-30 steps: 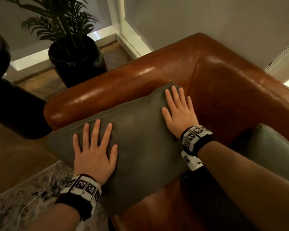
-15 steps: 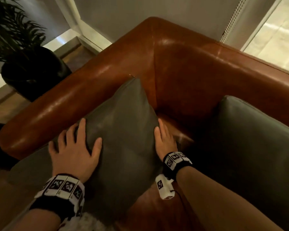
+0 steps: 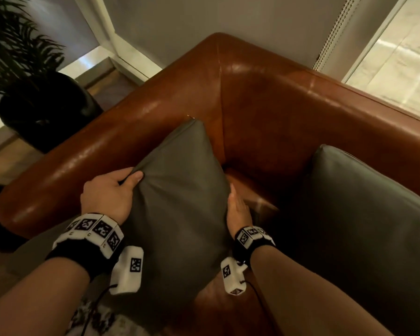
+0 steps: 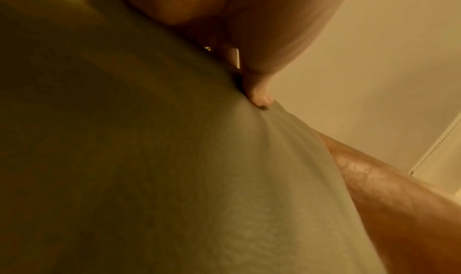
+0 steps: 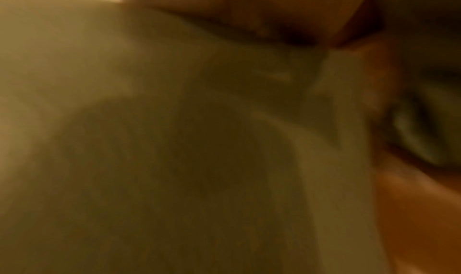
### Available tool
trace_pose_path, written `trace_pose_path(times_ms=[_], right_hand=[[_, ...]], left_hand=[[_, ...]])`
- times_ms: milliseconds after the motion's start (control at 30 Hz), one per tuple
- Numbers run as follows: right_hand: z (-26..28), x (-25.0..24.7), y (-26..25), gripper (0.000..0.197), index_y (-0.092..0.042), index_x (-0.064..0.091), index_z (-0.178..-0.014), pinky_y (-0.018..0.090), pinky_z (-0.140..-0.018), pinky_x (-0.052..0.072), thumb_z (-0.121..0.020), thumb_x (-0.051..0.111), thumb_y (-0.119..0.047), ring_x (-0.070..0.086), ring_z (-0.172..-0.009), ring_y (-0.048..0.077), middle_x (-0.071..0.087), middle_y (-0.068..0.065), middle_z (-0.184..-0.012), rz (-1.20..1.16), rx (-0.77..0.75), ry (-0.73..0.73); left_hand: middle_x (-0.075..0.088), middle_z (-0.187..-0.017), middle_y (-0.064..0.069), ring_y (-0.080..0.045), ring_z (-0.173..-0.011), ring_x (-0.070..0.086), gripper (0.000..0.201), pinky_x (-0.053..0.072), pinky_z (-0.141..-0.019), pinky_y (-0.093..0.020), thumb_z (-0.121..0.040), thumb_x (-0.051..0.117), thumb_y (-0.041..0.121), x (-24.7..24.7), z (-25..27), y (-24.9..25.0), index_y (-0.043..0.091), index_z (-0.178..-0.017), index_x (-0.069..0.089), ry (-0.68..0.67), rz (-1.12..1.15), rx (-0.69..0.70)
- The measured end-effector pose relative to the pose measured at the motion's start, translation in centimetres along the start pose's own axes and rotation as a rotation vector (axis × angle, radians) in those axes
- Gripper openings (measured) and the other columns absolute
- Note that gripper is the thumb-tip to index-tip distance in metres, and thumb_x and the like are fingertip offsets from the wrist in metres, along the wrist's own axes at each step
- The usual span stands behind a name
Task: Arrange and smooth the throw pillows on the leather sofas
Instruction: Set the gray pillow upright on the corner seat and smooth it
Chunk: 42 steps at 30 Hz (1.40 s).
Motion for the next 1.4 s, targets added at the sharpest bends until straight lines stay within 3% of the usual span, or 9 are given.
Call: trace_pose_path(times_ms=[267, 433, 500, 567, 700, 800, 967, 1167, 1400], right_hand=[[0.2, -1.9, 0.3, 0.056, -0.011, 0.035, -0.148, 0.041, -0.119, 0.022, -0.105, 0.016, -0.041, 0.031, -0.142, 0.032, 0.032, 0.016, -0.156, -0.158, 0.440, -0.055], [2.2, -4.6, -12.8, 0.049, -0.025, 0.033, -0.150, 0.036, -0.119, 0.022, -0.103, 0.035, -0.038, 0.027, -0.144, 0.017, 0.033, -0.001, -0.156, 0.060, -0.398, 0.227], [2.7, -3.4, -18.4, 0.044, -0.023, 0.044, -0.145, 0.035, -0.120, 0.020, -0.103, 0.036, -0.035, 0.029, -0.143, 0.016, 0.041, -0.001, -0.151, 0.256, -0.846, 0.142], [2.1, -1.2, -22.0, 0.044, -0.024, 0.044, -0.145, 0.039, -0.119, 0.014, -0.104, 0.034, -0.037, 0.025, -0.146, 0.017, 0.040, -0.001, -0.153, 0.540, -1.012, -0.055], [0.5, 0.2, -23.7, 0.048, -0.028, 0.046, -0.142, 0.042, -0.111, 0.019, -0.101, 0.036, -0.051, 0.038, -0.135, 0.019, 0.051, -0.001, -0.142, 1.115, -0.971, -0.229], [0.3, -1.0, -24.0, 0.031, -0.030, 0.070, -0.112, 0.040, -0.104, 0.026, -0.092, 0.058, -0.050, 0.052, -0.114, 0.022, 0.065, -0.002, -0.112, 0.960, -1.025, -0.192], [0.2, -1.2, -23.8, 0.026, -0.027, 0.076, -0.100, 0.042, -0.093, 0.044, -0.081, 0.074, -0.045, 0.057, -0.100, 0.021, 0.068, -0.001, -0.100, 0.757, -1.007, -0.195], [-2.9, -5.1, -23.7, 0.040, -0.037, 0.051, -0.135, 0.045, -0.105, 0.027, -0.099, 0.038, -0.051, 0.038, -0.131, 0.026, 0.051, -0.002, -0.141, 1.276, -0.894, -0.196], [-4.3, -6.4, -24.4, 0.017, -0.009, 0.065, -0.102, 0.039, -0.087, 0.041, -0.092, 0.063, -0.022, 0.055, -0.104, 0.039, 0.064, 0.018, -0.104, 0.940, -0.875, -0.063]], left_hand=[[0.067, -0.127, 0.003, -0.019, -0.125, 0.056, 0.037, 0.037, -0.111, -0.032, -0.089, 0.064, 0.049, -0.6, 1.0, -1.2, 0.029, -0.119, 0.071, 0.092, 0.259, -0.052], [0.065, -0.125, 0.003, -0.019, -0.115, 0.057, 0.033, 0.041, -0.100, -0.032, -0.097, 0.052, 0.043, -1.0, 0.7, -1.4, 0.027, -0.123, 0.066, 0.021, 0.133, 0.094], [0.059, -0.131, 0.000, -0.024, -0.116, 0.055, 0.041, 0.042, -0.100, -0.041, -0.101, 0.038, 0.049, -0.7, 0.3, -2.0, 0.028, -0.131, 0.056, -0.050, -0.024, 0.124], [0.055, -0.134, -0.004, -0.029, -0.121, 0.052, 0.047, 0.041, -0.100, -0.048, -0.100, 0.033, 0.052, -0.4, 0.0, -2.7, 0.026, -0.135, 0.051, -0.113, -0.225, 0.119], [0.063, -0.107, 0.001, -0.028, -0.108, 0.057, 0.025, 0.040, -0.095, -0.046, -0.096, 0.048, 0.050, -0.8, -0.1, -2.9, 0.030, -0.109, 0.058, -0.084, -0.152, 0.027], [0.059, -0.089, 0.007, -0.026, -0.099, 0.057, 0.018, 0.035, -0.087, -0.043, -0.095, 0.050, 0.049, -1.1, 0.5, -2.7, 0.033, -0.090, 0.055, -0.060, -0.104, 0.065], [0.067, -0.101, 0.008, -0.020, -0.098, 0.062, 0.028, 0.049, -0.092, -0.043, -0.089, 0.056, 0.058, -1.8, 1.1, -4.6, 0.037, -0.105, 0.064, -0.124, 0.044, 0.067], [0.054, -0.139, 0.005, -0.023, -0.120, 0.052, 0.060, 0.041, -0.098, -0.041, -0.095, 0.019, 0.068, -4.1, 3.4, -12.9, 0.037, -0.142, 0.040, -0.198, -0.380, 0.129], [0.061, -0.113, -0.008, -0.031, -0.100, 0.060, 0.035, 0.045, -0.082, -0.041, -0.099, 0.040, 0.046, -6.0, 4.0, -15.4, 0.018, -0.116, 0.050, -0.043, -0.368, 0.131]])
Point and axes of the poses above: each hand's wrist, its own z-axis away from the middle knuckle, its own x-axis out of the palm, y = z × x, the point moved 1 cm from there along -z, towards the middle knuckle
